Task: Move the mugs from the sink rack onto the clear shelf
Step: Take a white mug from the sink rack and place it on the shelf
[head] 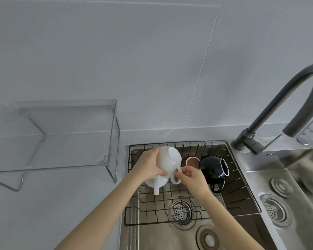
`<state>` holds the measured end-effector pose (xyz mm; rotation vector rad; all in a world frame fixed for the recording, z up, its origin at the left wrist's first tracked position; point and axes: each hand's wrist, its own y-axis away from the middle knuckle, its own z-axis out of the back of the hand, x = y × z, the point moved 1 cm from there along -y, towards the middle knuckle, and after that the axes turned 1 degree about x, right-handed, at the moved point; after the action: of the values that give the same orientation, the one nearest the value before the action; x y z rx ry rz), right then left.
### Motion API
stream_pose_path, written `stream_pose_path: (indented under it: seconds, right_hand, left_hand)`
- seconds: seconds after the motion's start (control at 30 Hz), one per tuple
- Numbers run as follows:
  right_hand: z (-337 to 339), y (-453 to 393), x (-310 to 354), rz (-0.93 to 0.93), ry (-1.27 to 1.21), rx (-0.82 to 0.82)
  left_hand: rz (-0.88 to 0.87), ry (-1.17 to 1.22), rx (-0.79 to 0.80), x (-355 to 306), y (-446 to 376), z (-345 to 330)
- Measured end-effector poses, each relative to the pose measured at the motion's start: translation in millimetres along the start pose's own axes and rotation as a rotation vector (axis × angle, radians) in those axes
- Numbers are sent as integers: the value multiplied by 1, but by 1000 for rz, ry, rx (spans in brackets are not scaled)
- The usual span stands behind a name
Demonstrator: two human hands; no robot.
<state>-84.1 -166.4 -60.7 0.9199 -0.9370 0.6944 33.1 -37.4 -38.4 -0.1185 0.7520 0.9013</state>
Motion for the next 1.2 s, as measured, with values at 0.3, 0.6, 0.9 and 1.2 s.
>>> stream_pose_path:
  seconds: [0.3,0.6,0.9,1.2]
  right_hand:
    - [5,43,106,316,-42,18]
    - [-80,61,194,487,17,108]
    - [-210,47,237,509,47,147]
    - [-287,-8,269,497,173,116]
  left_hand:
    - [-130,42,-369,-40,62,90]
    - [-41,141,-613,5,128,184]
    - [84,209,-609,106,156,259]
    - [99,193,-610,183,114,306]
